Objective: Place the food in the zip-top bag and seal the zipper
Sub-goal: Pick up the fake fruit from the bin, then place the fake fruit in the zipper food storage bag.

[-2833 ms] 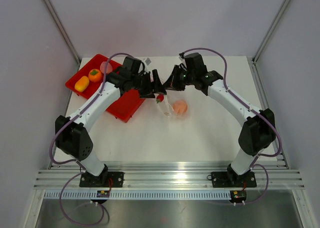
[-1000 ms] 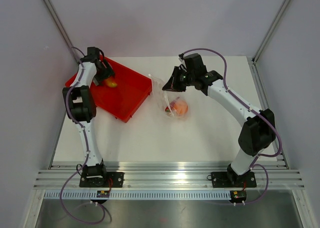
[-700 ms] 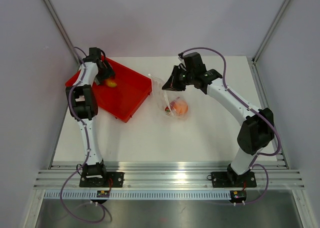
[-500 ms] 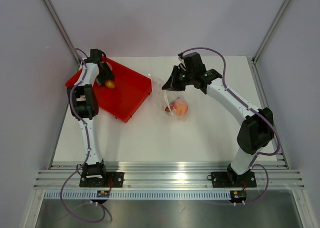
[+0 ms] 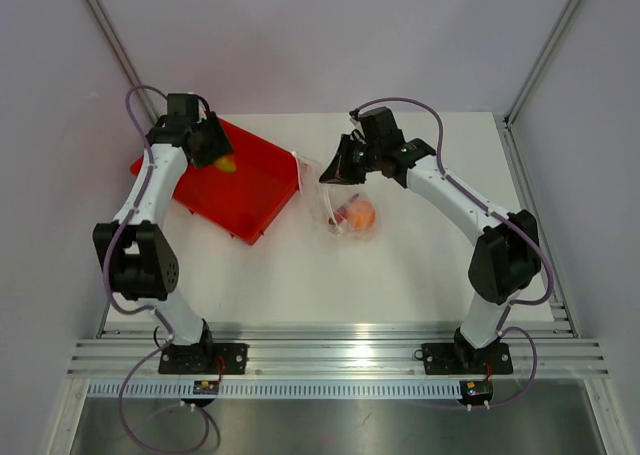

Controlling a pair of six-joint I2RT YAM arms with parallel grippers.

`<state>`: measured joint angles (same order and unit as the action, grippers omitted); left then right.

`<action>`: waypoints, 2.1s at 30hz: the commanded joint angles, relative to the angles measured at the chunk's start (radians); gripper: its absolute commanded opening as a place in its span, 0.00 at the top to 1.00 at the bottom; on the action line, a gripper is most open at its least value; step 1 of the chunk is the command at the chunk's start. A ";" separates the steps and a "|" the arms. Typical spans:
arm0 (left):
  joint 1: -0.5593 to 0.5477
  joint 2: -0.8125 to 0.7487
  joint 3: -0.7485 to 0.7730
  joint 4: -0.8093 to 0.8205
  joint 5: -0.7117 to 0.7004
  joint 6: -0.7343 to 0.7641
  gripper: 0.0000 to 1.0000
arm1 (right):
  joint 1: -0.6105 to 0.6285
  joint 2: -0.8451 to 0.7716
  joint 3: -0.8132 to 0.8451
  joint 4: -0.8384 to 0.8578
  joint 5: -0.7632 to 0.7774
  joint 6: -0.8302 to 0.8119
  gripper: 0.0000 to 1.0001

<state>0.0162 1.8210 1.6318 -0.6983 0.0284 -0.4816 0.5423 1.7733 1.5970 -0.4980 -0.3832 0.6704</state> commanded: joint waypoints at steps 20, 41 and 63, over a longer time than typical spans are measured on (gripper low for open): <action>-0.475 -0.375 -0.231 0.180 0.340 -0.051 0.97 | 0.015 0.031 0.110 0.041 -0.033 0.009 1.00; -0.486 -0.233 -0.250 0.137 0.288 -0.037 1.00 | 0.015 0.000 0.112 0.052 -0.042 0.026 1.00; -0.512 -0.316 -0.170 -0.015 0.331 0.089 0.33 | 0.015 0.005 0.098 0.059 -0.045 0.026 1.00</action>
<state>-0.4835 1.6047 1.4136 -0.6918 0.3428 -0.4530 0.5495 1.8221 1.6699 -0.4824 -0.4084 0.6895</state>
